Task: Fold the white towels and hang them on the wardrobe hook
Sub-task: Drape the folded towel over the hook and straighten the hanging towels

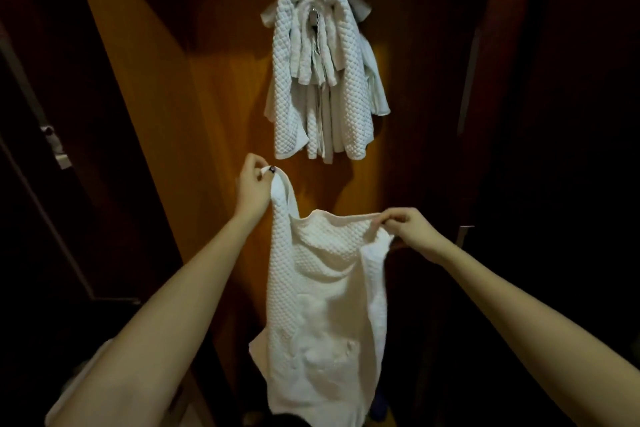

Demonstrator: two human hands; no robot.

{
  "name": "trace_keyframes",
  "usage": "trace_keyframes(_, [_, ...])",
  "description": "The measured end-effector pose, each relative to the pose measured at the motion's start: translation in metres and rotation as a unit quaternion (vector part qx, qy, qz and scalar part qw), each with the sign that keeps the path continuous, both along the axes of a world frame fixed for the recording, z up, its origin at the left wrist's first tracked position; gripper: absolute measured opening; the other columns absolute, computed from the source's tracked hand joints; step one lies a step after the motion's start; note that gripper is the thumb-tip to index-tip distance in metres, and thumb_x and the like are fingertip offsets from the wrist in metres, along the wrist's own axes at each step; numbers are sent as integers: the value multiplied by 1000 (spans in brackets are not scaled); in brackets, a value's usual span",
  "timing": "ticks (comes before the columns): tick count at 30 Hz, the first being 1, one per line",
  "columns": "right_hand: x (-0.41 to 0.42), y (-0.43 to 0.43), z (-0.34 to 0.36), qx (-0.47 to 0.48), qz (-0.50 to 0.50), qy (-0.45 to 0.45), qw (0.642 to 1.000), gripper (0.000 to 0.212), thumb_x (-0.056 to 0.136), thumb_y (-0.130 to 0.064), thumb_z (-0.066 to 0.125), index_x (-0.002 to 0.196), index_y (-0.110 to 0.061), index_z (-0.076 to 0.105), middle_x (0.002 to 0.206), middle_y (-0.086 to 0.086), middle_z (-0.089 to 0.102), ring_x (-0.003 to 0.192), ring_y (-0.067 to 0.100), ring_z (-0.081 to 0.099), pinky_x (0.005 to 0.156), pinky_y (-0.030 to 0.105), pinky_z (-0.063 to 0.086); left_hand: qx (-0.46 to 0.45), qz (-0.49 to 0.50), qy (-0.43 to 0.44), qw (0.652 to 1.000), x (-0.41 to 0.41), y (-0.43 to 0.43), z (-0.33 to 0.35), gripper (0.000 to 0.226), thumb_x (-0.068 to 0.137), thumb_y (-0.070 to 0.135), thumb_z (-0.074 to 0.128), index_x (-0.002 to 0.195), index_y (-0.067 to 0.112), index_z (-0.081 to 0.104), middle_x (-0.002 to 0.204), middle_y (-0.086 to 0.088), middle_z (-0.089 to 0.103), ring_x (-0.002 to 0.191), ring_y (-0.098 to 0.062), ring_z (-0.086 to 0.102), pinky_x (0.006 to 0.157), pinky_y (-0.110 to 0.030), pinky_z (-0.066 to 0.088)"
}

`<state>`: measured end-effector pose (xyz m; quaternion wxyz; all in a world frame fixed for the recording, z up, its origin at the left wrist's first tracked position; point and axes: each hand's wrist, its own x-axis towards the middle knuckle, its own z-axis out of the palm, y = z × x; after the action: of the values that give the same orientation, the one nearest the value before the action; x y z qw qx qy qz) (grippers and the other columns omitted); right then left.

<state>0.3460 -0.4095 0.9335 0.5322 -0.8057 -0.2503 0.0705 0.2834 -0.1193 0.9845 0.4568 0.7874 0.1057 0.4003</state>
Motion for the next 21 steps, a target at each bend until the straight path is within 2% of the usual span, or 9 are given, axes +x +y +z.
trace_keyframes(3, [-8,19,23,93,19,49,994,27,93,5,46,92,-6,70,87,8,66,69,15,68,66,38,59,8,-50,9,999,-6,0,2,19,90,-2,49,94,15,58,88,-2,60,71,-12,54,56,-27,43])
trace_keyframes(6, [-14,35,48,180,45,82,979,20,94,5,47,92,-1,66,82,10,70,70,18,71,66,33,61,-6,-103,31,994,-12,-2,8,30,91,-4,42,81,12,64,87,5,61,74,-10,55,52,-19,48])
trace_keyframes(9, [-18,49,67,230,64,74,968,15,95,4,48,95,5,64,74,9,72,77,24,72,70,32,61,-46,-165,41,984,-16,-24,17,34,94,-5,39,82,13,66,93,-4,59,70,-8,54,52,-11,46])
trace_keyframes(12, [-21,57,80,240,83,53,966,15,93,3,54,98,10,66,87,17,74,88,25,72,74,26,58,-10,-220,43,974,-22,-39,24,22,97,5,46,94,8,67,98,-13,61,76,-7,57,65,-15,45])
trace_keyframes(14, [-22,57,83,234,88,46,967,15,92,3,56,96,9,69,91,19,74,90,25,72,78,26,58,3,-249,31,968,-26,-44,25,15,95,17,56,99,7,67,98,-10,65,81,-5,57,74,-20,43])
trace_keyframes(17, [-22,53,83,230,92,59,967,16,92,3,57,100,13,66,93,22,73,89,26,72,82,30,58,38,-245,16,969,-26,-53,25,12,84,16,72,94,15,66,95,10,64,80,14,55,73,-4,40])
trace_keyframes(18, [-22,52,84,233,92,65,966,16,91,3,57,100,13,66,93,23,72,90,27,72,83,31,58,53,-236,13,970,-23,-56,25,14,82,14,73,94,14,66,94,11,64,83,14,55,73,-2,38])
trace_keyframes(21, [-22,44,85,262,80,81,958,17,91,3,58,100,15,65,90,23,72,95,33,70,86,33,58,55,-223,12,973,-19,-56,27,16,80,11,75,94,12,67,96,5,65,91,-5,55,73,-5,38])
